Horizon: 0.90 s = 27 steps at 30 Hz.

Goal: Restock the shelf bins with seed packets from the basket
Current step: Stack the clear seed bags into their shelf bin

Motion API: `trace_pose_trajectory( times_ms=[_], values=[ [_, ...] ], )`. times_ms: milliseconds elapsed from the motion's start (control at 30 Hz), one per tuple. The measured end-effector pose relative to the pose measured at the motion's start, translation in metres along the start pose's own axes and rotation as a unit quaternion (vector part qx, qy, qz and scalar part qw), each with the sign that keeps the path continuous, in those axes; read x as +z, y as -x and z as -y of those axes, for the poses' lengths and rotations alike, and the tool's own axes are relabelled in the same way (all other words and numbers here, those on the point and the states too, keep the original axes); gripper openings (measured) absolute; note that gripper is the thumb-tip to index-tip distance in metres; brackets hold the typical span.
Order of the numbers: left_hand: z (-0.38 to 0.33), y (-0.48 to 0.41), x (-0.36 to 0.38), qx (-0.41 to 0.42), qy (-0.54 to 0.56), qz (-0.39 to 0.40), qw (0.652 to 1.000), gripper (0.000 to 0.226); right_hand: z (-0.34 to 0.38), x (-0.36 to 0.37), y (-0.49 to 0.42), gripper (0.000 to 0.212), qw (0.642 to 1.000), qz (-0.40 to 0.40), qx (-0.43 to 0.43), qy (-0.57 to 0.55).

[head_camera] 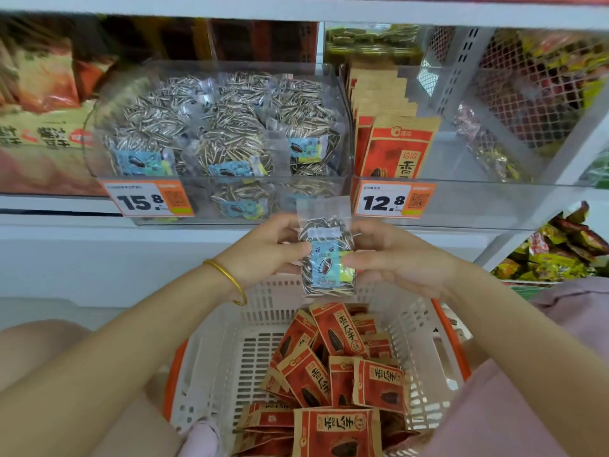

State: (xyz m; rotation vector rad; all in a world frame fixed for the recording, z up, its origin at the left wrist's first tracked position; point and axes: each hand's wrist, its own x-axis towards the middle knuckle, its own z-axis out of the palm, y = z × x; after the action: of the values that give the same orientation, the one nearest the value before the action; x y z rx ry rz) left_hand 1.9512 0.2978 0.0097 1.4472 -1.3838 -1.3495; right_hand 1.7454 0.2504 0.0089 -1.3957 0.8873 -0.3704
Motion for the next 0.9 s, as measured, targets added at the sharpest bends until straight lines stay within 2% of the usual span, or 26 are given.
trace_pose_trajectory(
  times_ms=[33,100,167,233,333,400,467,533,567,600,633,733,800,900],
  values=[
    [-0.005,0.000,-0.001,0.004,-0.003,-0.013,1.000,0.026,0.007,0.000,0.002,0.043,1.000,-0.010,-0.013,0.015],
    [-0.017,0.001,-0.007,0.049,-0.103,-0.021,0.993,0.027,0.023,0.001,0.007,0.033,0.991,-0.088,-0.066,0.075],
    [-0.030,0.002,-0.014,0.098,-0.198,-0.006,0.975,0.028,0.041,0.000,0.009,0.038,0.956,-0.185,-0.156,0.166],
    [-0.044,0.002,-0.019,0.134,-0.236,-0.005,0.962,0.031,0.059,0.006,0.010,0.052,0.918,-0.171,-0.217,0.286],
    [-0.069,0.002,-0.021,0.189,-0.236,-0.035,0.953,0.039,0.079,0.015,0.003,0.061,0.875,-0.103,-0.215,0.421],
    [-0.084,0.000,-0.025,0.210,-0.235,-0.068,0.947,0.044,0.096,0.018,-0.001,0.063,0.857,-0.115,-0.215,0.454],
    [-0.095,-0.005,-0.036,0.235,-0.219,-0.109,0.941,0.033,0.115,0.016,-0.003,0.056,0.825,-0.174,-0.231,0.486],
    [-0.103,-0.014,-0.056,0.279,-0.250,-0.214,0.902,0.010,0.134,0.012,-0.004,0.049,0.783,-0.271,-0.232,0.510],
    [-0.107,-0.018,-0.066,0.285,-0.299,-0.272,0.869,0.015,0.142,0.009,-0.007,0.047,0.766,-0.314,-0.227,0.513],
    [-0.107,-0.024,-0.076,0.273,-0.358,-0.299,0.841,0.023,0.147,0.007,-0.011,0.045,0.749,-0.341,-0.218,0.525],
    [-0.105,-0.030,-0.082,0.248,-0.415,-0.292,0.825,0.029,0.151,0.008,-0.017,0.043,0.731,-0.350,-0.204,0.549],
    [-0.090,-0.047,-0.087,0.163,-0.532,-0.185,0.810,0.038,0.155,0.015,-0.038,0.037,0.694,-0.328,-0.163,0.620],
    [-0.079,-0.052,-0.087,0.114,-0.561,-0.154,0.805,0.044,0.155,0.016,-0.045,0.034,0.690,-0.329,-0.149,0.628],
    [-0.070,-0.055,-0.090,0.071,-0.563,-0.150,0.810,0.047,0.155,0.013,-0.048,0.033,0.691,-0.324,-0.137,0.632]
  ],
)
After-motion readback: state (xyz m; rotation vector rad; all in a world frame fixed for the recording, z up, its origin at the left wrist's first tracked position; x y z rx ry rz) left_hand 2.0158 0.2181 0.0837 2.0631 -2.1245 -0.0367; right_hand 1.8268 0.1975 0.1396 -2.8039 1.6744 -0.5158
